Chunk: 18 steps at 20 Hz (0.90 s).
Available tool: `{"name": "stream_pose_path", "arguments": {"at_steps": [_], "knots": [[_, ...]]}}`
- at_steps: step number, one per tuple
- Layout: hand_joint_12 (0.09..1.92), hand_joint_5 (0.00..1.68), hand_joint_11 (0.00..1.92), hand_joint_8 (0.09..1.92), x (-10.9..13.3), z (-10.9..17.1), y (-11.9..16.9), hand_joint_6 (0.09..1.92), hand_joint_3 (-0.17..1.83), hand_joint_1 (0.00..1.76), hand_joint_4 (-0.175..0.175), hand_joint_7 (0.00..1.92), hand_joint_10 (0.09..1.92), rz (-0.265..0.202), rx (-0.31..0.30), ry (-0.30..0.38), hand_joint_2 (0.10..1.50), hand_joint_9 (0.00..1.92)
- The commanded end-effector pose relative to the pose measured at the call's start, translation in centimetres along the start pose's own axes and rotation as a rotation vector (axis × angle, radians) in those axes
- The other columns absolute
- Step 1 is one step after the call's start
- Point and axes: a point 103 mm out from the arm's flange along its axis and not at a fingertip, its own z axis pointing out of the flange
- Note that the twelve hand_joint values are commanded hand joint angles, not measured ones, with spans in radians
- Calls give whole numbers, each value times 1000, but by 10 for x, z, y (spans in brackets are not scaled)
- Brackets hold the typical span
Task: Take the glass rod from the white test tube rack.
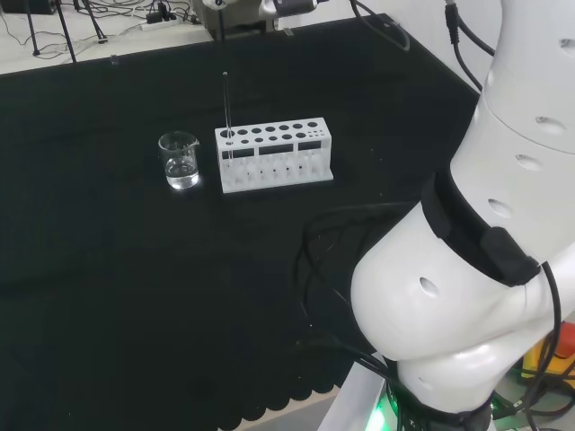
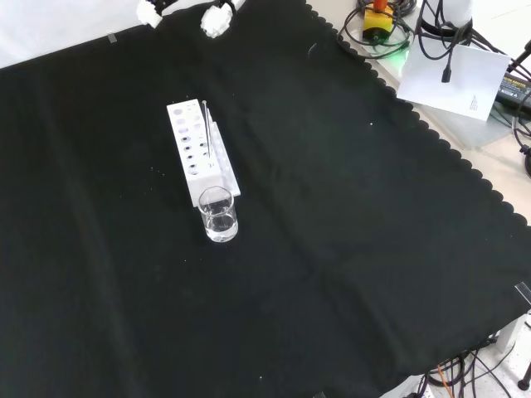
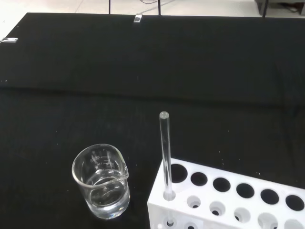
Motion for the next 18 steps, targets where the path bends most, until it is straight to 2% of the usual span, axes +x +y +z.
{"name": "stream_pose_path", "arguments": {"at_steps": [1, 18], "knots": [[1331, 108, 0, 745, -4, 30, 29, 87, -175, 519, -175, 0, 937, -11, 43, -16, 1272, 74], [1413, 122, 4, 895, -4, 79, 32, 87, -175, 517, -175, 1, 952, -35, 91, -39, 1278, 153]]}}
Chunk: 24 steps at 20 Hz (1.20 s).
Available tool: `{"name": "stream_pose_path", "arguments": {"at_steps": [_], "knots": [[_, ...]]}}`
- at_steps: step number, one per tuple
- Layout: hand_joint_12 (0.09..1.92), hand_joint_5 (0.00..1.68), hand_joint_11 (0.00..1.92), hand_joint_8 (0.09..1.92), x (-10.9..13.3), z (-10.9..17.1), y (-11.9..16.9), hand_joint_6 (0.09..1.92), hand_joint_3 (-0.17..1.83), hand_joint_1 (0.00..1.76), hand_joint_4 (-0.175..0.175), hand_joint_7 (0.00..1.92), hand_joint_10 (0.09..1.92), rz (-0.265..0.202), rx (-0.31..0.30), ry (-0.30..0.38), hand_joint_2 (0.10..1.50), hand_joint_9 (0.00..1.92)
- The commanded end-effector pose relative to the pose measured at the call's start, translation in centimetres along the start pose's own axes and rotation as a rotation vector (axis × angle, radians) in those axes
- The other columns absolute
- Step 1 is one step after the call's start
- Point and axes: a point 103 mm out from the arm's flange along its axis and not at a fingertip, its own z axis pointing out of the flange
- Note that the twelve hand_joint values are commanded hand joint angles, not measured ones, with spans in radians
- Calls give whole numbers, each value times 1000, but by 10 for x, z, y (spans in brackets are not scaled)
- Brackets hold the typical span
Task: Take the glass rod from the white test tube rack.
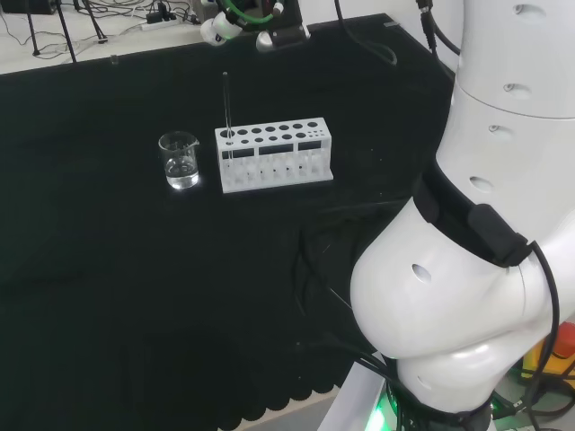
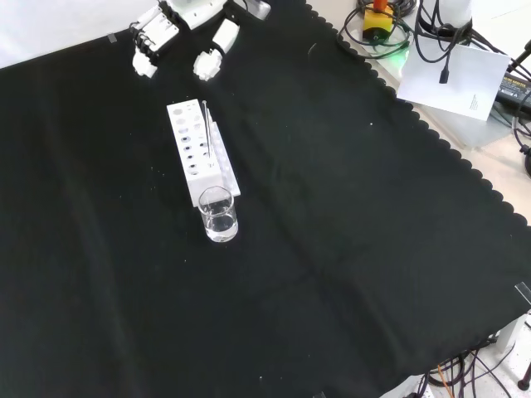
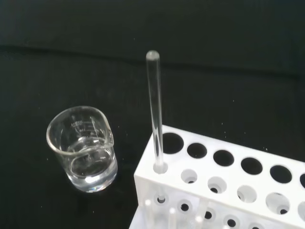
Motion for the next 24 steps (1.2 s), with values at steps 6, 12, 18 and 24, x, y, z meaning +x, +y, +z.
{"name": "stream_pose_path", "arguments": {"at_steps": [6, 12, 18, 24], "knots": [[1421, 130, 30, 925, 0, 33, -3, 87, -175, 515, -175, 24, 959, 4, 41, 4, 1280, 192], [1418, 140, 83, 955, -3, 48, -8, 87, -175, 503, -175, 68, 955, 7, 58, 14, 1286, 250], [1404, 150, 150, 967, 0, 63, -16, 87, -175, 496, -175, 125, 933, 12, 71, 6, 1291, 357], [1362, 182, 308, 969, 6, 71, -13, 87, -175, 498, -175, 213, 895, 0, 85, -17, 1295, 553]]}}
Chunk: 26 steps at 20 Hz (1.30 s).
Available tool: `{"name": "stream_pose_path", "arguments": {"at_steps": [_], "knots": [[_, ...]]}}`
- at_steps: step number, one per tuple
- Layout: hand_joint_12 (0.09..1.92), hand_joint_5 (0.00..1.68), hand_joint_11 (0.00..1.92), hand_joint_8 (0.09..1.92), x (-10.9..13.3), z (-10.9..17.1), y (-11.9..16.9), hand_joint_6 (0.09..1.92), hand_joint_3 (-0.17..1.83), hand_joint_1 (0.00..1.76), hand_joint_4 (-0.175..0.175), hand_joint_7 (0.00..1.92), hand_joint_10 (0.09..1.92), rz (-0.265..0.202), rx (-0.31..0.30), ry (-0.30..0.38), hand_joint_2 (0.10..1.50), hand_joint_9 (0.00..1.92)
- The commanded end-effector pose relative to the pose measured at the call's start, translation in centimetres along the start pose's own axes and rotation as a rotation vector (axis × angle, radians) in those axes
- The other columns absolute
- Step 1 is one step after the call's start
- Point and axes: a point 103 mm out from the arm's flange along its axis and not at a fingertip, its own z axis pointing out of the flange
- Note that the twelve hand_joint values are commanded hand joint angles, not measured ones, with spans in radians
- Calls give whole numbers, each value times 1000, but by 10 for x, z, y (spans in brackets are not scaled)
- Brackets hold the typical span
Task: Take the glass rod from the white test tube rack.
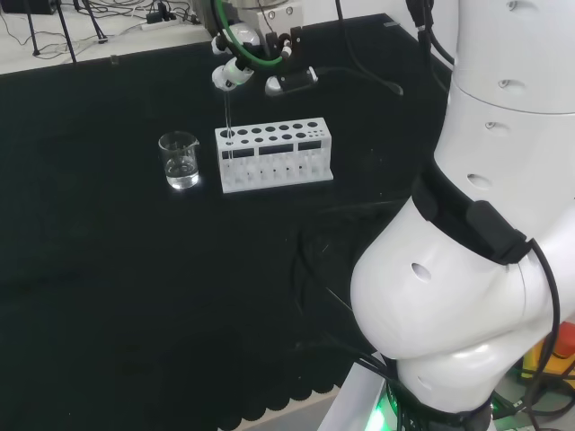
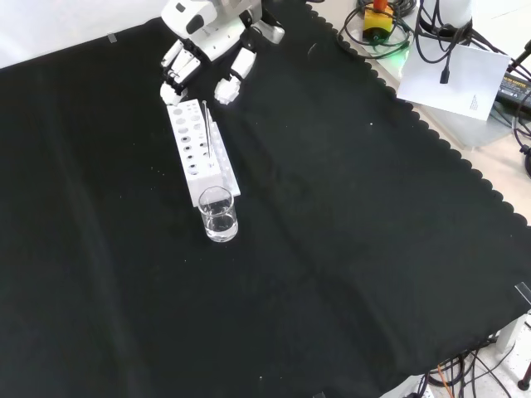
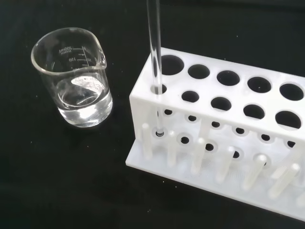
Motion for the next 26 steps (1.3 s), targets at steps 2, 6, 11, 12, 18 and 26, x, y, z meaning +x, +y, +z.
{"name": "stream_pose_path", "arguments": {"at_steps": [2, 6, 11, 12, 18, 26], "knots": [[1341, 213, 385, 964, 4, 8, 7, 87, -175, 504, -175, 295, 884, -9, -1, -25, 1297, 646], [1290, 292, 591, 948, 3, 10, 12, 87, -175, 541, -175, 532, 881, -8, -10, -38, 1297, 860], [1239, 381, 834, 949, 5, 11, 15, 92, -175, 618, -175, 766, 904, -13, -12, -48, 1296, 1055], [1229, 399, 872, 949, 6, 11, 15, 110, -175, 638, -175, 801, 899, -15, -13, -50, 1297, 1090], [1187, 417, 1007, 963, 7, 11, 15, 598, -175, 797, -175, 886, 897, -27, -33, -43, 1276, 1247], [1103, 490, 1143, 1013, 8, 11, 19, 860, -175, 910, -175, 995, 934, -37, -31, -38, 1285, 1352]]}}
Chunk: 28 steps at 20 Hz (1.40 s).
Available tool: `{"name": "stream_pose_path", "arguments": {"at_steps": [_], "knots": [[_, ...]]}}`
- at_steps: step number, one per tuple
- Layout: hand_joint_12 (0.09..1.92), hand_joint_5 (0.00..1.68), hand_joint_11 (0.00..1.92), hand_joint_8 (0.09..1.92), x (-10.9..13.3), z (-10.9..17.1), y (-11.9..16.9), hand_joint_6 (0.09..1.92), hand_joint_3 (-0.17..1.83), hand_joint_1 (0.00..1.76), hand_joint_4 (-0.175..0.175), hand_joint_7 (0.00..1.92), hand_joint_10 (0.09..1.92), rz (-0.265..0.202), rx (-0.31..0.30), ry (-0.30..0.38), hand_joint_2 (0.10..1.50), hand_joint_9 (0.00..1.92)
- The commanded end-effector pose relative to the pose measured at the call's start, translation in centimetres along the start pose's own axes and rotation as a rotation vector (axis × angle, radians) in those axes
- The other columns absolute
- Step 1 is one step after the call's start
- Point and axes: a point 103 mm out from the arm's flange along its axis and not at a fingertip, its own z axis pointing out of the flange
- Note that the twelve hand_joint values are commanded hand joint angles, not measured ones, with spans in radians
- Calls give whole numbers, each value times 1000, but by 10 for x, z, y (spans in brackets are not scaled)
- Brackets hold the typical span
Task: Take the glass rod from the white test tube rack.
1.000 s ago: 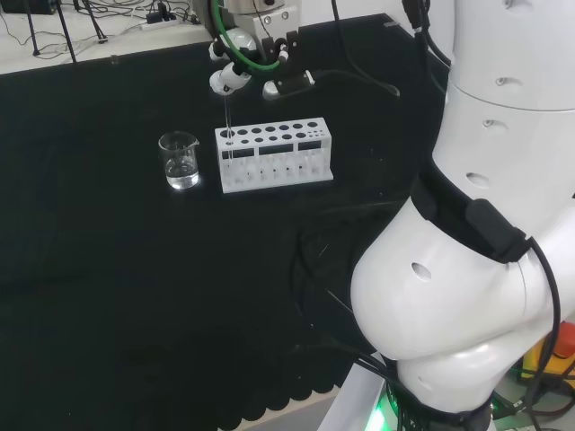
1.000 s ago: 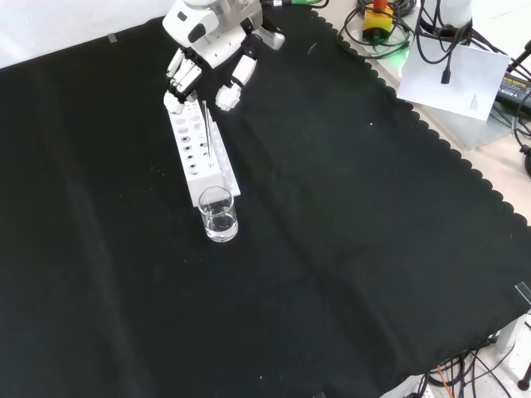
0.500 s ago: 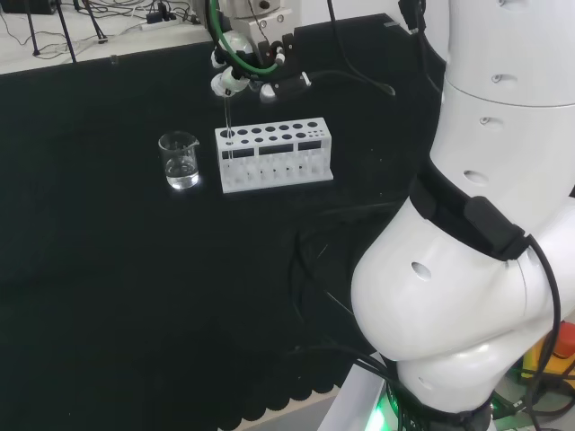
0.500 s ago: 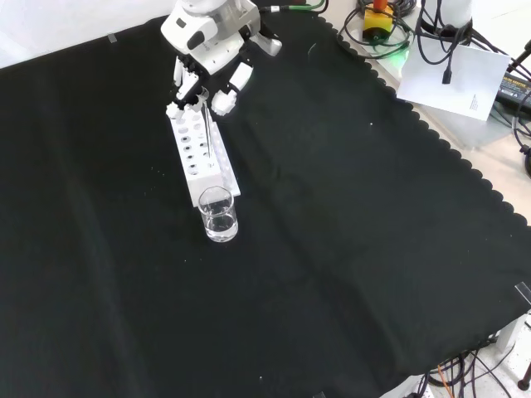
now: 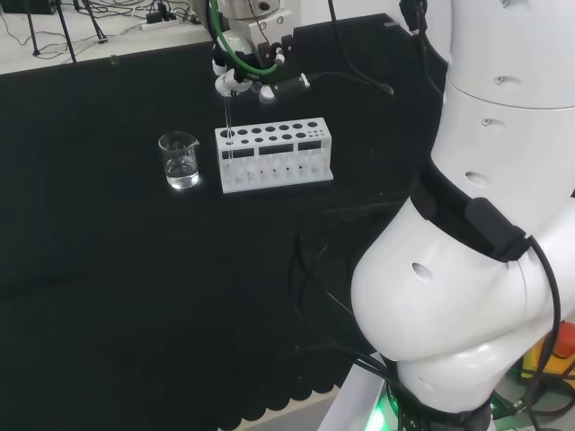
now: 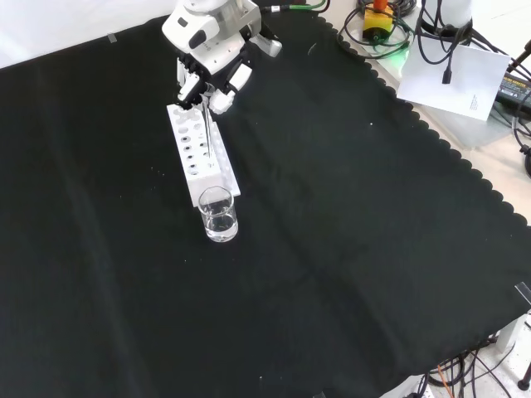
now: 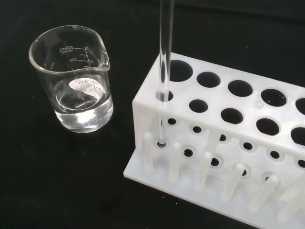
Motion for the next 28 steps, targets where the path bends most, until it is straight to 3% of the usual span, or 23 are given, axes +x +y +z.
{"name": "stream_pose_path", "arguments": {"at_steps": [1, 5, 8, 12, 14, 20, 25, 28], "knots": [[1097, 495, 1153, 1016, 2, 2, 3, 866, -175, 915, -175, 999, 935, -6, 6, 4, 1286, 1354], [1046, 506, 1229, 1024, 13, 5, 13, 885, -175, 931, -175, 1010, 928, -10, 9, 14, 1288, 1384], [834, 526, 1507, 1043, 7, 4, 6, 898, -175, 973, -175, 1013, 878, -13, -2, 30, 1285, 1512], [618, 615, 1701, 1064, 3, 3, 5, 907, -175, 1049, -175, 1050, 847, -15, -4, 50, 1274, 1596], [539, 759, 1736, 1099, 2, 2, 7, 1115, -108, 1097, -175, 1082, 861, -12, -19, 55, 1242, 1618], [457, 1014, 1596, 1191, 11, -4, 8, 729, -157, 1276, -175, 1057, 985, -46, -130, 133, 1173, 1520], [481, 1169, 1597, 1141, 19, -15, 2, 438, -175, 1296, -175, 1098, 972, -23, -252, 139, 1142, 1518], [456, 1236, 1631, 1089, 19, -27, -4, 308, -175, 1303, -175, 1131, 915, -4, -286, 118, 1125, 1556]]}}
